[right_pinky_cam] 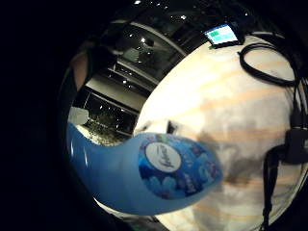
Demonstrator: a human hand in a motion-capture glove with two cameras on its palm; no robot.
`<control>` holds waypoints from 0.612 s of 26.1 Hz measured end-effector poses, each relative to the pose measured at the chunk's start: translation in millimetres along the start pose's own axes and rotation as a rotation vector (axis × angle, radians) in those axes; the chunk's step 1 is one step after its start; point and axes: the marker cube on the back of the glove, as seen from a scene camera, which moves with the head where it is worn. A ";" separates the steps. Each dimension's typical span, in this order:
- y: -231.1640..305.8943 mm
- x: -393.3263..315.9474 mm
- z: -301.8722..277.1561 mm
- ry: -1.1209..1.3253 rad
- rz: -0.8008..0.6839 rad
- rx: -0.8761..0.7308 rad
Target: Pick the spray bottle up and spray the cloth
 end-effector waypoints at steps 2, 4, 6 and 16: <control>-5.1 0.1 3.2 -0.029 0.027 -0.014; -11.1 -0.3 6.5 -0.043 0.062 -0.026; -15.1 -0.6 10.0 -0.043 0.083 -0.045; -30.3 -3.2 29.3 0.013 0.083 -0.137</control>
